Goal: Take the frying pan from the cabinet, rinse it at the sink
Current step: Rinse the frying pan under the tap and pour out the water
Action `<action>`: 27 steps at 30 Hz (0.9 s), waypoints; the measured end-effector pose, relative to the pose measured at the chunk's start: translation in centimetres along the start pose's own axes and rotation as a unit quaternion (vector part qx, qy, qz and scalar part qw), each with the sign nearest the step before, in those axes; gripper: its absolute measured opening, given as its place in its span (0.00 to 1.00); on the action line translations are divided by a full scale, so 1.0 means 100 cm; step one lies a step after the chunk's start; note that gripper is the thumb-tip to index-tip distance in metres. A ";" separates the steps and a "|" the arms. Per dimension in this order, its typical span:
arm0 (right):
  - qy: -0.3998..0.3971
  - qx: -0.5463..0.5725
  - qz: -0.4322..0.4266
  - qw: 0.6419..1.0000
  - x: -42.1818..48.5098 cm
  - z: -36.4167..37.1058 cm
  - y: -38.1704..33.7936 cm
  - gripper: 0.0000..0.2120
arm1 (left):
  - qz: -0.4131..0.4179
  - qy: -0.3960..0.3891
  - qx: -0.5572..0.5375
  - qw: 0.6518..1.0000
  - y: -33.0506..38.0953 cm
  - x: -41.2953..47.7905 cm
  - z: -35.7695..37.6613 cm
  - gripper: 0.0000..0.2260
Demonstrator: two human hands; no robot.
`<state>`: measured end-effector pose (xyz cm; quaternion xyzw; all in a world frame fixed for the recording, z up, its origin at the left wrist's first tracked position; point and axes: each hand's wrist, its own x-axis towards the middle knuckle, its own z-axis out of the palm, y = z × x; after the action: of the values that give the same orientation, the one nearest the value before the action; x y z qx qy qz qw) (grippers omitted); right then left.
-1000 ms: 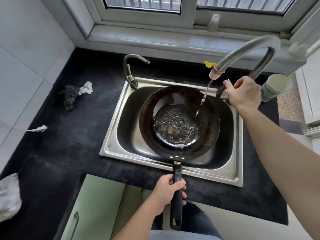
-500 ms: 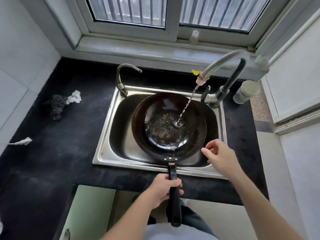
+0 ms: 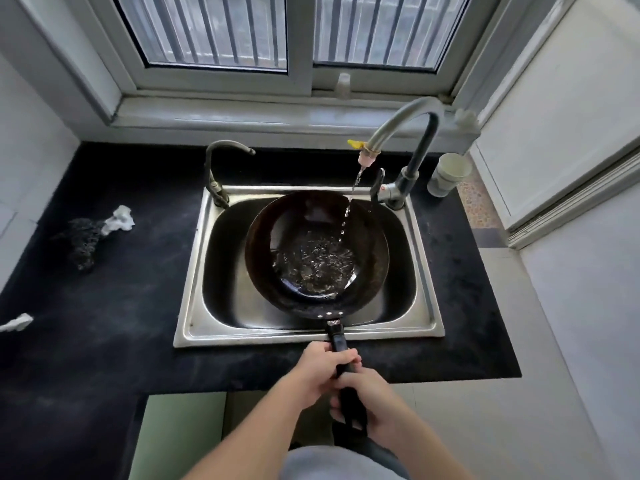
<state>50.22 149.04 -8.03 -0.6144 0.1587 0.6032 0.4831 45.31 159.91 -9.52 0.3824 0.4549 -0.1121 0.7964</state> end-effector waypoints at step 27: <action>0.050 -0.166 -0.221 0.960 -0.025 -0.010 0.013 0.15 | 0.069 -0.056 -0.175 0.981 -0.007 -0.013 0.018 0.11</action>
<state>49.25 146.65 -6.56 -0.7354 -0.0594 0.4673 0.4871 45.37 157.91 -8.26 0.2609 0.3947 0.0027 0.8810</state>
